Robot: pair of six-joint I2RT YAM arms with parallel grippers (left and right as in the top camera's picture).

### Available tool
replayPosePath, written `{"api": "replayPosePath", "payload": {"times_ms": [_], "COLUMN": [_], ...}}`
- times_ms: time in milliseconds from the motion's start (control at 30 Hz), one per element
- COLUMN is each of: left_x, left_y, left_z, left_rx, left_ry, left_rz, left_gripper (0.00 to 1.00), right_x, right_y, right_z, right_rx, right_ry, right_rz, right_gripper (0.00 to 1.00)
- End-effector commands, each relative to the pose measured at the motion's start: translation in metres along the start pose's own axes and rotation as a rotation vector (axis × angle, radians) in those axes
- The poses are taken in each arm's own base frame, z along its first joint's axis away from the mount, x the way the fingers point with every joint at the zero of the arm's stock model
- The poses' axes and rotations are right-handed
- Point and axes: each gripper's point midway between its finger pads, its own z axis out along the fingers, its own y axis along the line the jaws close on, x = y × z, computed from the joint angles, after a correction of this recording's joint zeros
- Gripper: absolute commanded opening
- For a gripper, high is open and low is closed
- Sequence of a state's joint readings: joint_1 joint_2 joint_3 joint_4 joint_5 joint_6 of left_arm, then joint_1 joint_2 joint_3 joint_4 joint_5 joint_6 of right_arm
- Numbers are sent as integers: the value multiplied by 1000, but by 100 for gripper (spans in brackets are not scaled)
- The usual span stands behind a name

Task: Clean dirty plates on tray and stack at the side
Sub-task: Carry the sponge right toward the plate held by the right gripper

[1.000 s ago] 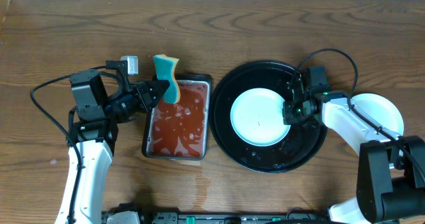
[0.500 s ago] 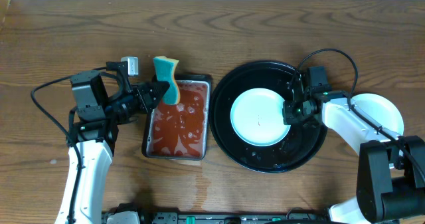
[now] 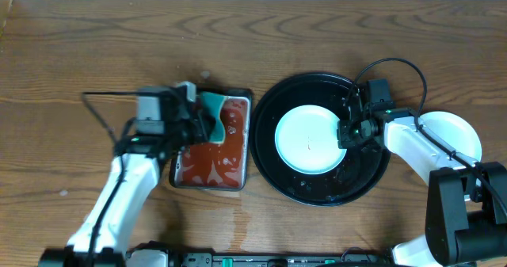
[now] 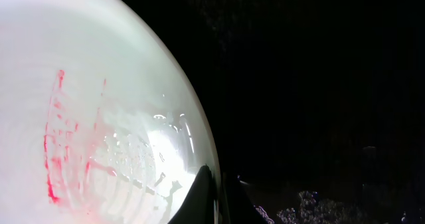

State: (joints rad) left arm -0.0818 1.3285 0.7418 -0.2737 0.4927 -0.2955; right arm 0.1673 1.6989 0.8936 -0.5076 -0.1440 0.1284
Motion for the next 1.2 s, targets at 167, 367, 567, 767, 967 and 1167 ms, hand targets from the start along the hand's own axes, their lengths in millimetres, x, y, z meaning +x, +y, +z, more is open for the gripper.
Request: {"api": "replayPosePath", "payload": {"times_ms": [167,367,567,767,967,1167], "left_x": [0,-19,-17,-5,0,17], "left_y": [25,-6,-16,-13,-8,-49], "left_z": [12,-3,-1,14,22,35], "left_rx": [-373,-396,-416,-435,-446,-243], "left_ry": [48,52,54,106,138,200], "left_rz": [81,136,182,200,196,228], "left_gripper": [7,7,7,7,7,7], "right_x": [12,12,12,12,12,12], "right_y": [-7,-7,-7,-7,-7,-7], "right_z": [7,7,7,7,7,7], "right_rx": [25,25,25,25,25,25], "right_ry": [34,33,34,34,34,33], "right_rz": [-15,-15,-15,-15,-15,-15], "right_gripper": [1,1,1,1,1,1]}}
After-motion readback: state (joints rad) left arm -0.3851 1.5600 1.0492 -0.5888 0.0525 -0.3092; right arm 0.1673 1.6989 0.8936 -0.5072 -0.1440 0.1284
